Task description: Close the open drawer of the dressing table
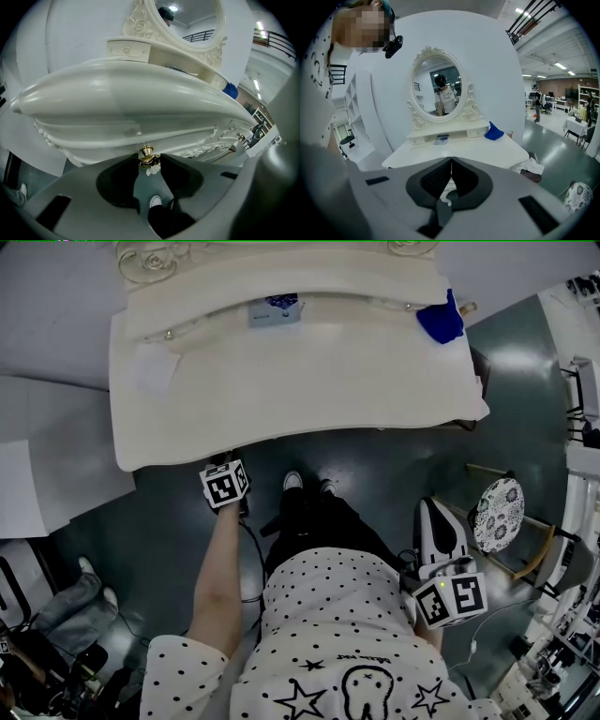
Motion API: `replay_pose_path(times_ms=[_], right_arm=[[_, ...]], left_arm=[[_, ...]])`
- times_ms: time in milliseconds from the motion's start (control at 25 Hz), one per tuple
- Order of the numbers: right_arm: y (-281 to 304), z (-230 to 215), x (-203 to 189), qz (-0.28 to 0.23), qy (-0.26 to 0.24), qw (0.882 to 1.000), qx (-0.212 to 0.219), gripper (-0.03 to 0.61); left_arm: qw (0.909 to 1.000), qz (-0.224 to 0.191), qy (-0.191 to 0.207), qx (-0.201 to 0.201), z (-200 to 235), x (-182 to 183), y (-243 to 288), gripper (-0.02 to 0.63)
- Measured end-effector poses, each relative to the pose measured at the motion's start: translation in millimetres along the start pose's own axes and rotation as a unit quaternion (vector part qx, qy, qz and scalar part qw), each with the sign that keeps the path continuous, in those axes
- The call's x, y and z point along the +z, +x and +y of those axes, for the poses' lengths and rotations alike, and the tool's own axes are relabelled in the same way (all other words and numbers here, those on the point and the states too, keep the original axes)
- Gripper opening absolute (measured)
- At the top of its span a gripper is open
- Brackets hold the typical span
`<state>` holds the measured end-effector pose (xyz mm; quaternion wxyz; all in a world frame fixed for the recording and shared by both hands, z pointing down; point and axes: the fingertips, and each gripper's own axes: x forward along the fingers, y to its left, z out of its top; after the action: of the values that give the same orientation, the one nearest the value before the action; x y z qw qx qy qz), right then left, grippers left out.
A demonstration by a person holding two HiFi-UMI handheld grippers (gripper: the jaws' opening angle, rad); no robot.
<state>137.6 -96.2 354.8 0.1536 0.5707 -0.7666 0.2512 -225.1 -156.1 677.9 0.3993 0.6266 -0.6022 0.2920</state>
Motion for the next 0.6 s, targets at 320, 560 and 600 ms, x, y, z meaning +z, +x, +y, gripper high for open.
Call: replay_pose_path(times_ms=[320, 560, 600], right_arm=[[-5, 0, -3, -0.004, 0.003, 1.000, 0.010, 0.009], [-12, 1, -6, -0.007, 0.001, 1.000, 0.020, 0.009], [-13, 1, -6, -0.008, 0.001, 1.000, 0.022, 0.009]], left_arm=[[1.0000, 0.000, -0.007, 0.003, -3, -8, -8, 0.152], [0.9999, 0.008, -0.015, -0.003, -10, -29, -23, 0.152], [0.9999, 0.006, -0.012, -0.006, -12, -30, -26, 0.152]])
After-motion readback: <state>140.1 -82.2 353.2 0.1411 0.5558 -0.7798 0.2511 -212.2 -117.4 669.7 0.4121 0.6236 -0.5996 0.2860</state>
